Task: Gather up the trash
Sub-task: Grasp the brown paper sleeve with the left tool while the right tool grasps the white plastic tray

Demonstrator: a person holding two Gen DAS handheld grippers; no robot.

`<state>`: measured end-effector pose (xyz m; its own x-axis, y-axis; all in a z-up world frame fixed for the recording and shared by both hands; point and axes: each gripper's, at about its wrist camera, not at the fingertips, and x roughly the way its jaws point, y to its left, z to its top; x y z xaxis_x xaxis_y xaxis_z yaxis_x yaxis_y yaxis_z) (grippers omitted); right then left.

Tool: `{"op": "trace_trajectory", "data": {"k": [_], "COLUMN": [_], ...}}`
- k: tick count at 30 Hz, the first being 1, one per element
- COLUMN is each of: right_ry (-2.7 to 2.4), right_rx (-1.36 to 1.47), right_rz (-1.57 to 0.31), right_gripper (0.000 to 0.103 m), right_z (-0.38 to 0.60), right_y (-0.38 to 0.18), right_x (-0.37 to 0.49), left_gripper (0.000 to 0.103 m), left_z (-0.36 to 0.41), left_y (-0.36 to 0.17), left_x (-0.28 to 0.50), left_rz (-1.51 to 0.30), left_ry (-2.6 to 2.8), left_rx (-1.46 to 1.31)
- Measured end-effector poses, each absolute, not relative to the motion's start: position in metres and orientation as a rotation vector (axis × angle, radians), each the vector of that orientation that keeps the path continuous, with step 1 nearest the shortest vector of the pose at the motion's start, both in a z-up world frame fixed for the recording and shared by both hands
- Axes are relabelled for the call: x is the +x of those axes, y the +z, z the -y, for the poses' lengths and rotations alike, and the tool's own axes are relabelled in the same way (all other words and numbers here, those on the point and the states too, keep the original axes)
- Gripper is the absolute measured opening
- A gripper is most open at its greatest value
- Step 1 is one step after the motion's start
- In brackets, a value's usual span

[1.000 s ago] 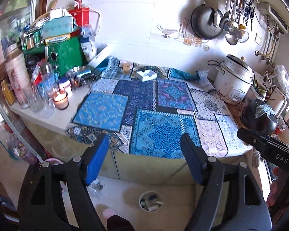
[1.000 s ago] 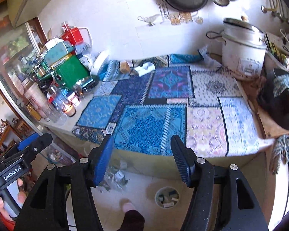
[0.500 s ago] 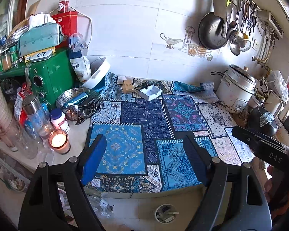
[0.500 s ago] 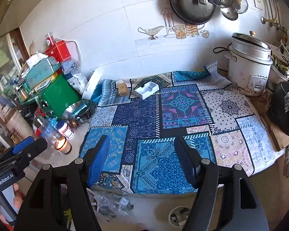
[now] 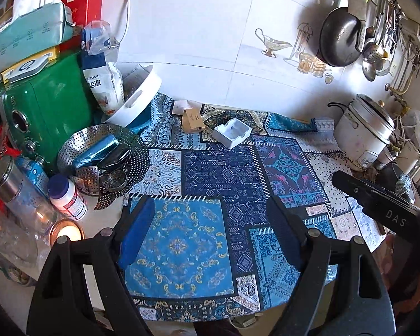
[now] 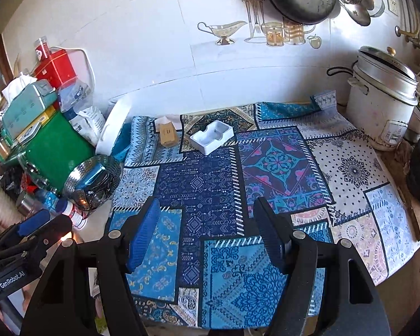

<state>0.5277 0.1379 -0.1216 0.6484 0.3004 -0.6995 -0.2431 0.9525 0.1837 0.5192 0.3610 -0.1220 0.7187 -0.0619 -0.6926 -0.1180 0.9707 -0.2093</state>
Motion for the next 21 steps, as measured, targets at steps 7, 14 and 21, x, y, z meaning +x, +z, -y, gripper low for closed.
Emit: {"op": "trace_trajectory", "data": {"k": [7,14,21], "right_ry": [0.328,0.332,0.323], "right_rx": [0.089,0.092,0.161], "right_rz": [-0.908,-1.019,-1.103], "right_gripper": [0.066,0.066,0.066], "right_z": [-0.160,-0.189,-0.211], "right_y": [-0.158,-0.214,-0.263], "right_x": [0.632,0.741,0.806], "left_gripper": [0.081,0.081,0.081], "left_z": [-0.376,-0.385,-0.394], "left_y": [-0.151,-0.186,-0.222], "left_x": [0.616,0.703,0.757], "left_rz": [-0.853,-0.940,-1.045], "left_ry": [0.072,0.119,0.142], "left_rx": [-0.271,-0.293,-0.323]}}
